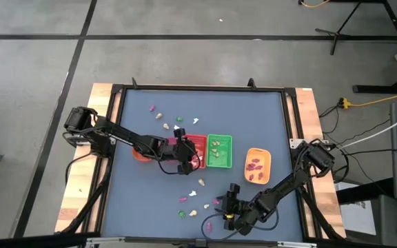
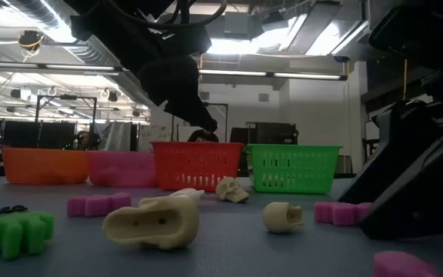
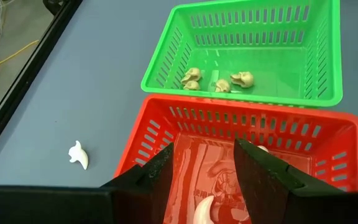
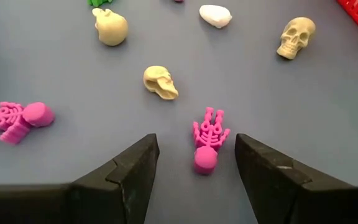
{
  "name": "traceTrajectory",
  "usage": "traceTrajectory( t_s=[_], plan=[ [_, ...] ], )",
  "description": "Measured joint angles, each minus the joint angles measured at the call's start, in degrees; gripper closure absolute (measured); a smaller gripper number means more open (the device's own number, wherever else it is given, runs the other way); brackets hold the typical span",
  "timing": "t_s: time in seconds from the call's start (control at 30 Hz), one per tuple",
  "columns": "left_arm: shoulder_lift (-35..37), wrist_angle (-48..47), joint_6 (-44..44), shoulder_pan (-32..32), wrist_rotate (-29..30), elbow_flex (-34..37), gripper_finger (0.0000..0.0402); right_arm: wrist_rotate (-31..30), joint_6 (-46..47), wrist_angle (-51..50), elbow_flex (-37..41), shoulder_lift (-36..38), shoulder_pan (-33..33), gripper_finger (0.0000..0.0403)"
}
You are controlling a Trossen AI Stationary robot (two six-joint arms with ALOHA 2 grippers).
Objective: Sort Halloween decoration
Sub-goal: Put the pink skeleton toy into the yellow bin
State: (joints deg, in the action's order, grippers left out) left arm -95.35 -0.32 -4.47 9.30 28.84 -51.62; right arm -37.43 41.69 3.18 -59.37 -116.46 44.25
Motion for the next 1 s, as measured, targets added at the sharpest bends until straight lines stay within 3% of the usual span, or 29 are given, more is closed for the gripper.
traceTrajectory(
  t_s=[0.27,0.7,1.0],
  plan=[
    [0.0,0.0,0.0,0.0,0.0,0.0,0.025,0.1,0.0,-0.1,0.0,0.0,0.0,0.019],
    [0.0,0.0,0.0,0.0,0.0,0.0,0.025,0.5,-0.1,0.0,0.0,0.0,0.0,0.0319],
    [0.0,0.0,0.0,0.0,0.0,0.0,0.025,0.5,-0.1,0.0,0.0,0.0,0.0,0.0355]
  ],
)
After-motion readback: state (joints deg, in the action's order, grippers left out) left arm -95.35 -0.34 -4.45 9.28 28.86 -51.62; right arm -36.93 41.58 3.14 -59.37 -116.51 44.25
